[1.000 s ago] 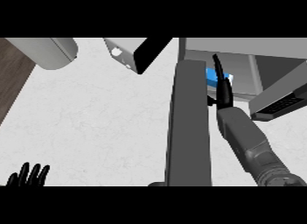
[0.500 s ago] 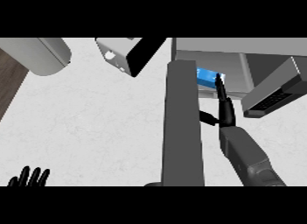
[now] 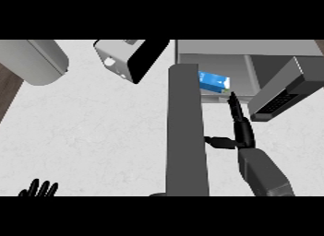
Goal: Pick up the milk, place it into the microwave and close the microwave
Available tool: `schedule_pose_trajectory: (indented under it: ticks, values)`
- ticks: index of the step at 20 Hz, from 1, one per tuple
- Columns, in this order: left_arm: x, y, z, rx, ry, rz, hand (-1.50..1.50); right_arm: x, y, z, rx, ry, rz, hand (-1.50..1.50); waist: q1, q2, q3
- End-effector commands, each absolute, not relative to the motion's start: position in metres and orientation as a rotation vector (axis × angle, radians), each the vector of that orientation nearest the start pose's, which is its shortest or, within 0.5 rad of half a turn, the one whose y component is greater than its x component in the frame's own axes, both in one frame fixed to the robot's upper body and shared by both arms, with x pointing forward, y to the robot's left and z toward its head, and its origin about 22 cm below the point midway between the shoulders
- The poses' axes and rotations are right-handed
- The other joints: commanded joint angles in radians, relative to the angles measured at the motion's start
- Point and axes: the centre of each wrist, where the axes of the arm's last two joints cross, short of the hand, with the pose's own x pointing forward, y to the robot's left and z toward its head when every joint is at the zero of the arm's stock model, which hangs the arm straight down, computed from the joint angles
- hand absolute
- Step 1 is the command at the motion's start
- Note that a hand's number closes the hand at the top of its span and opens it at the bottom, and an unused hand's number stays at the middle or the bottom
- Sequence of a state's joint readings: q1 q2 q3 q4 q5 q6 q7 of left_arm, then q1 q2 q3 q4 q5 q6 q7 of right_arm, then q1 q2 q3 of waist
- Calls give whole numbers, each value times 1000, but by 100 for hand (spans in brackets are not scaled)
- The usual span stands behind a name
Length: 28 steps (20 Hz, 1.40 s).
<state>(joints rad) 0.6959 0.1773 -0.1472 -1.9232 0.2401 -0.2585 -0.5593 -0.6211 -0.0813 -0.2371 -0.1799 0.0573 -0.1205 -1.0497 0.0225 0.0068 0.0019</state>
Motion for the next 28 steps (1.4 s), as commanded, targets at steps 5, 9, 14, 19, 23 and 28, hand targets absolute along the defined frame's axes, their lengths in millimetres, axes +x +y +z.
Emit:
schedule_pose_trajectory:
  ticks: [5,9,14,19,23,28]
  values:
    - [81,253,-16,-246,-1794,20,-150,279,-264,-144,-85,-1843,93,-150,-19,-8,-2]
    - [104,239,-21,-324,-1782,-7,-150,249,-284,-156,-113,-1852,44,-150,-31,-10,-3]
    - [98,227,-25,-423,-1712,-172,-150,219,-327,-156,-172,-1863,50,150,-31,-10,-2]
    - [131,212,-41,-396,-1696,-347,150,209,-354,-146,-201,-1826,13,-150,-29,-9,-2]
    - [155,162,-35,-436,-1710,-401,150,194,-401,-130,-231,-1853,-90,-150,-36,-7,-2]
    - [182,147,-38,-374,-1694,-356,150,165,-422,-127,-257,-1831,-115,-150,-31,-7,-2]
